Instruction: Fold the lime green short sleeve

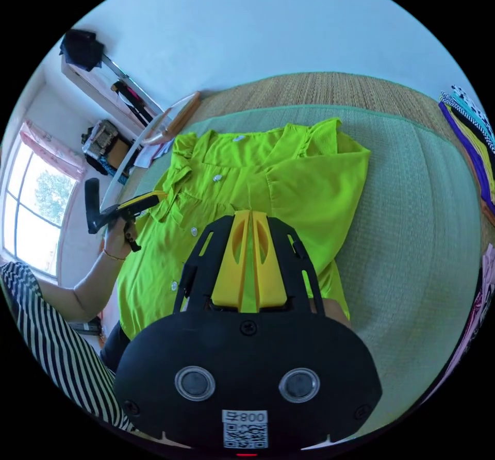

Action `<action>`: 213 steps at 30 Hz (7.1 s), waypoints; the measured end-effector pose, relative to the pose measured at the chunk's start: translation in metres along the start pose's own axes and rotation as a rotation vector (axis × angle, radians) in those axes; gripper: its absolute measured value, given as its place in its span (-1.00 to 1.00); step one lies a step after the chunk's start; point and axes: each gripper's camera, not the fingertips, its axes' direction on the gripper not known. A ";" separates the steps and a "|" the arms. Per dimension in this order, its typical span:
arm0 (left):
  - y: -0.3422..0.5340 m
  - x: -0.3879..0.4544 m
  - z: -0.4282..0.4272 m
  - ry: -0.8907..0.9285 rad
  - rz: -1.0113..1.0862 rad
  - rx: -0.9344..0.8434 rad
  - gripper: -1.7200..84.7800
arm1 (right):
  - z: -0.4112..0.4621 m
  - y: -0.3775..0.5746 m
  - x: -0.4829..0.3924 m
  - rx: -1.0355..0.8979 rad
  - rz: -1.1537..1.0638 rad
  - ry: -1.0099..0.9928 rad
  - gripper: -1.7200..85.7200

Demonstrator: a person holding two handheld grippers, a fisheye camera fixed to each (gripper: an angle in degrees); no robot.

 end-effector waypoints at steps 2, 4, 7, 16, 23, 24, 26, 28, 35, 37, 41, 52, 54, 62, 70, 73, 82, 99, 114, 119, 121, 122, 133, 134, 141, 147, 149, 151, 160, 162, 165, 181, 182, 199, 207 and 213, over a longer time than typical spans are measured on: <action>0.000 -0.010 -0.002 -0.023 -0.025 0.006 -0.93 | 0.001 0.001 -0.001 0.005 -0.010 -0.009 -0.95; 0.001 -0.015 0.000 -0.037 -0.031 -0.005 -0.93 | 0.006 0.001 -0.002 -0.002 -0.026 -0.008 -0.95; 0.005 -0.020 0.008 -0.050 -0.036 -0.060 -0.94 | 0.020 0.001 -0.002 -0.030 -0.034 -0.010 -0.96; 0.027 -0.028 -0.015 -0.030 -0.035 -0.069 -0.95 | 0.056 0.019 0.012 -0.075 0.012 0.102 -0.96; 0.064 -0.035 -0.070 0.069 -0.060 -0.029 -0.96 | 0.022 0.049 0.003 -0.036 0.034 0.068 -0.96; 0.069 -0.036 -0.075 0.075 -0.064 -0.033 -0.96 | 0.013 0.060 0.000 -0.031 0.041 0.061 -0.96; 0.093 -0.039 -0.093 0.047 -0.087 -0.063 -0.96 | 0.003 0.079 -0.005 -0.040 0.044 0.085 -0.96; 0.109 -0.043 -0.102 0.030 -0.111 -0.087 -0.96 | -0.002 0.098 -0.008 -0.053 0.054 0.140 -0.96; 0.133 -0.073 -0.110 -0.016 -0.164 -0.153 -0.96 | 0.021 0.143 0.012 -0.079 0.148 0.215 -0.96; 0.135 -0.080 -0.116 -0.001 -0.184 -0.175 -0.96 | 0.020 0.150 0.019 -0.080 0.195 0.164 -0.96; 0.155 -0.090 -0.148 0.037 -0.204 -0.163 -0.95 | 0.011 0.172 0.012 -0.091 0.207 0.154 -0.96; 0.298 -0.143 -0.276 0.088 -0.375 -0.168 -0.91 | -0.057 0.342 -0.025 -0.109 0.227 -0.001 -0.96; 0.327 -0.154 -0.295 0.090 -0.421 -0.174 -0.89 | -0.068 0.392 -0.027 -0.129 0.266 0.001 -0.96; 0.438 -0.207 -0.349 0.236 -0.671 -0.090 -0.79 | -0.093 0.529 -0.020 -0.093 0.437 -0.113 -0.93; 0.482 -0.255 -0.357 0.385 -0.792 -0.037 -0.70 | -0.097 0.614 -0.022 -0.050 0.531 -0.213 -0.84; 0.494 -0.272 -0.364 0.414 -0.812 -0.020 -0.68 | -0.097 0.644 -0.025 -0.034 0.566 -0.243 -0.82; 0.521 -0.310 -0.377 0.496 -0.819 -0.024 -0.69 | -0.075 0.720 -0.036 -0.015 0.663 -0.301 -0.79; 0.566 -0.335 -0.412 0.662 -0.769 0.054 -0.90 | -0.035 0.817 -0.066 0.065 0.749 -0.370 -0.77; 0.590 -0.329 -0.446 0.666 -0.776 0.068 -0.94 | 0.030 0.884 -0.091 0.155 0.816 -0.551 -0.77; 0.595 -0.321 -0.450 0.671 -0.779 0.072 -0.94 | 0.048 0.894 -0.101 0.158 0.813 -0.596 -0.81; 0.597 -0.317 -0.451 0.671 -0.778 0.079 -0.94 | 0.053 0.898 -0.104 0.164 0.809 -0.607 -0.84; 0.597 -0.316 -0.453 0.673 -0.777 0.085 -0.94 | 0.055 0.901 -0.107 0.168 0.807 -0.613 -0.86; 0.613 -0.296 -0.467 0.720 -0.768 0.170 -0.94 | 0.054 0.934 -0.130 0.218 0.754 -0.690 -0.94; 0.615 -0.293 -0.470 0.729 -0.757 0.189 -0.94 | 0.049 0.936 -0.134 0.224 0.732 -0.702 -0.94; 0.627 -0.282 -0.477 0.709 -0.760 0.190 -0.94 | 0.057 0.961 -0.130 0.177 0.741 -0.629 -0.87; 0.631 -0.267 -0.474 0.698 -0.768 0.183 -0.95 | 0.086 0.996 -0.120 0.211 0.805 -0.700 -0.79; 0.630 -0.261 -0.472 0.688 -0.766 0.175 -0.95 | 0.094 1.001 -0.120 0.209 0.807 -0.704 -0.78; 0.629 -0.257 -0.470 0.683 -0.765 0.170 -0.95 | 0.103 1.006 -0.118 0.212 0.812 -0.714 -0.77; 0.634 -0.233 -0.461 0.653 -0.771 0.147 -0.95 | 0.130 1.033 -0.108 0.342 0.817 -0.860 -0.74; 0.638 -0.229 -0.459 0.651 -0.779 0.150 -0.95 | 0.132 1.041 -0.105 0.375 0.815 -0.894 -0.73; 0.644 -0.222 -0.455 0.651 -0.787 0.150 -0.95 | 0.136 1.049 -0.101 0.371 0.819 -0.914 -0.74; 0.686 -0.196 -0.449 0.668 -0.790 0.167 -0.94 | 0.112 1.063 -0.075 0.346 0.740 -0.967 -0.93; 0.691 -0.194 -0.450 0.676 -0.789 0.174 -0.94 | 0.104 1.065 -0.073 0.354 0.729 -0.978 -0.93; 0.787 -0.158 -0.493 0.852 -0.704 0.341 -0.95 | -0.043 1.084 -0.066 0.381 0.498 -0.927 -0.95; 0.841 -0.142 -0.518 0.916 -0.666 0.404 -0.95 | -0.099 1.118 -0.064 0.405 0.425 -0.917 -0.95; 0.871 -0.130 -0.541 0.937 -0.610 0.451 -0.94 | -0.135 1.144 -0.060 0.420 0.374 -0.912 -0.95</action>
